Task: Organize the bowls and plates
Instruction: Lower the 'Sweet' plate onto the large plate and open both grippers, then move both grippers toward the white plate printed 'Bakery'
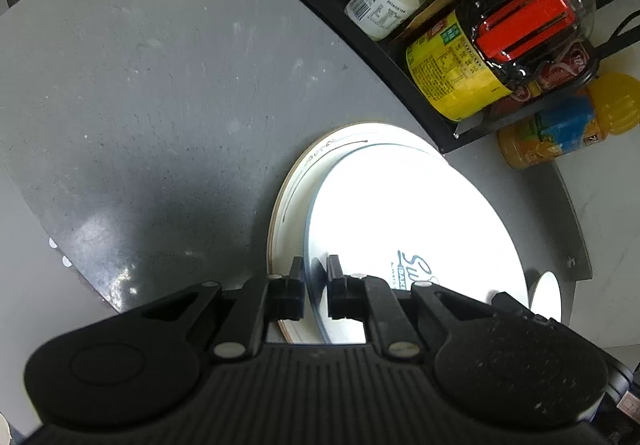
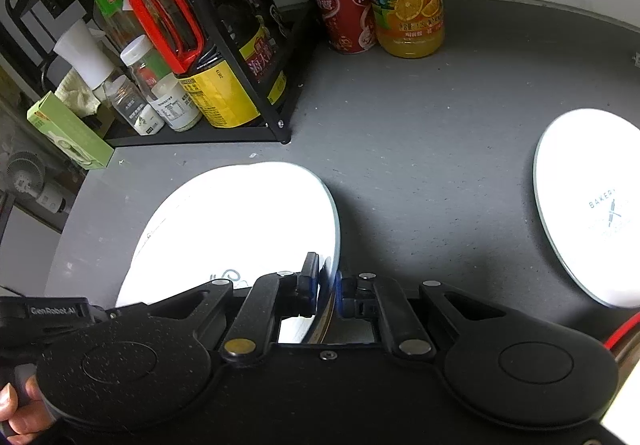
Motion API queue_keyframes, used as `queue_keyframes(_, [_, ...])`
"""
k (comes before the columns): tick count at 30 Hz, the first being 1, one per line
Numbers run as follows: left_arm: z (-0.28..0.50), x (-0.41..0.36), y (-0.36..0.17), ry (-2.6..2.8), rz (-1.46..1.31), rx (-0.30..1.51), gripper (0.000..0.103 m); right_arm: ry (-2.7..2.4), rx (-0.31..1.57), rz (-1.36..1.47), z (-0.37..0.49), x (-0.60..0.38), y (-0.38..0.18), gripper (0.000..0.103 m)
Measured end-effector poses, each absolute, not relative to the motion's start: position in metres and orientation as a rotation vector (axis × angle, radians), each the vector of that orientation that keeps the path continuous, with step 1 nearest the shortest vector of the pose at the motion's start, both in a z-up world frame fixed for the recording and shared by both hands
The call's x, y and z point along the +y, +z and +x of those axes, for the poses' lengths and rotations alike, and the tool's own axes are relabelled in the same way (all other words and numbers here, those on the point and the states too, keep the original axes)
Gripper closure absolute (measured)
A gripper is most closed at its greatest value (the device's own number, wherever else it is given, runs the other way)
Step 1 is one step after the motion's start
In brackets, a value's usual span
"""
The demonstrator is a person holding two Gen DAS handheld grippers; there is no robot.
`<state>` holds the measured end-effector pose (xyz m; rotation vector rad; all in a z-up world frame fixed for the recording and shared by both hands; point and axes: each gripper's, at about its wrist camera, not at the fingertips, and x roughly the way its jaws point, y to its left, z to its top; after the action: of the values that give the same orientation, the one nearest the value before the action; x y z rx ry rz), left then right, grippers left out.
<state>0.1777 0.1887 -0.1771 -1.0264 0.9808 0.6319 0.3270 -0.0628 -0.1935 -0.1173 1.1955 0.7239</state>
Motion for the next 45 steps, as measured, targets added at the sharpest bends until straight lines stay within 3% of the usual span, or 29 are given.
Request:
queue_keyframes(11, [0.191, 0.189, -0.176, 0.608, -0.956, 1.103, 0.093, 0.702, 1.196, -0.087, 0.334, -0.062, -0.197, 0.095])
queue_keyframes(17, [0.184, 0.205, -0.154, 0.643, -0.917, 1.073, 0.093, 0.703, 1.187, -0.076, 0.337, -0.059, -0.197, 0.095])
queue_keyframes(19, [0.185, 0.208, -0.150, 0.643, -0.902, 1.067, 0.089, 0.702, 1.189, -0.070, 0.338, -0.059, -0.197, 0.095])
queue_keyframes(21, [0.185, 0.211, -0.151, 0.652, -0.908, 1.070, 0.073, 0.697, 1.197, -0.076, 0.338, -0.058, -0.200, 0.095])
queue_keyframes(24, [0.186, 0.211, -0.156, 0.668, -0.897, 1.077, 0.057, 0.687, 1.210, -0.078, 0.339, -0.057, -0.203, 0.093])
queue_keyframes(34, [0.193, 0.214, -0.183, 0.681, -0.904, 1.147, 0.055, 0.689, 1.227, -0.137, 0.335, -0.048, -0.213, 0.089])
queue_keyframes(38, [0.191, 0.220, -0.185, 0.700, -0.881, 1.143, 0.045, 0.701, 1.251, -0.137, 0.333, -0.045, -0.221, 0.088])
queue_keyframes(42, [0.198, 0.223, -0.181, 0.728, -0.870, 1.187, 0.044, 0.694, 1.269, -0.168, 0.332, -0.038, -0.219, 0.086])
queue_keyframes(45, [0.212, 0.222, -0.162, 0.728, -0.796, 1.184, 0.043, 0.670, 1.251, -0.153, 0.335, -0.043, -0.207, 0.079])
